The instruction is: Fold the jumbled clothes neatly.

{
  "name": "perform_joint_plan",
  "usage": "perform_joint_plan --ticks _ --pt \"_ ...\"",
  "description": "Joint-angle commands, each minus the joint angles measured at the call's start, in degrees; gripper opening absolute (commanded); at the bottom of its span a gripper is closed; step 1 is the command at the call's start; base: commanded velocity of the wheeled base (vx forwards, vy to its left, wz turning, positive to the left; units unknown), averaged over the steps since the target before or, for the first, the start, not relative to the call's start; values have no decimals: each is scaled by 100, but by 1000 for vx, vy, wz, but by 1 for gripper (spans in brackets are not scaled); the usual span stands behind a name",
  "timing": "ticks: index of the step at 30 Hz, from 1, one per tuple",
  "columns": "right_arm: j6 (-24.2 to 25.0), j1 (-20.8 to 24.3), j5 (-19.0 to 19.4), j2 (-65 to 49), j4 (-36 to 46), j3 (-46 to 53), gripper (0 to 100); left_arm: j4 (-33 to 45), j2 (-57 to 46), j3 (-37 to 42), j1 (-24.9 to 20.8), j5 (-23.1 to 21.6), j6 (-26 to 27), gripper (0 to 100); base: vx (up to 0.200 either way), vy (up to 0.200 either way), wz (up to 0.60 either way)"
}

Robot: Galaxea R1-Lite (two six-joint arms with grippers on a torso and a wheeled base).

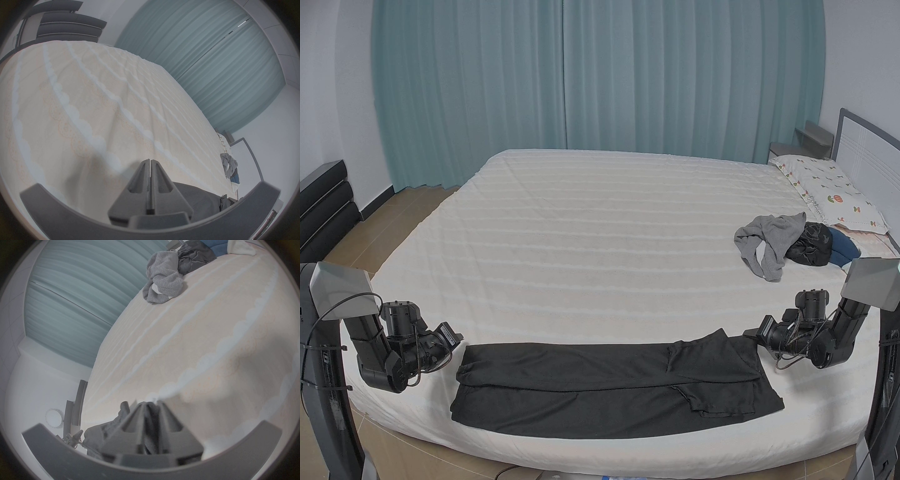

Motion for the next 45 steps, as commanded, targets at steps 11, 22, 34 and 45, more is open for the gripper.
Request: perform_joint_plan --ticks 11,22,34,45 --pt "157 -161 -181 79 -7 -116 0 -4 2 106 -146 26 26 0 0 0 0" --pt "166 -161 -173 96 -7 -116 0 48 -77 88 -340 -45 70 100 0 0 0" --pt "166 -152 -173 114 -16 -116 0 57 -42 124 -445 -71 184 0 0 0 0" --pt "183 -152 -173 105 -24 -116 0 31 -94 -26 -190 -62 70 0 0 0 0"
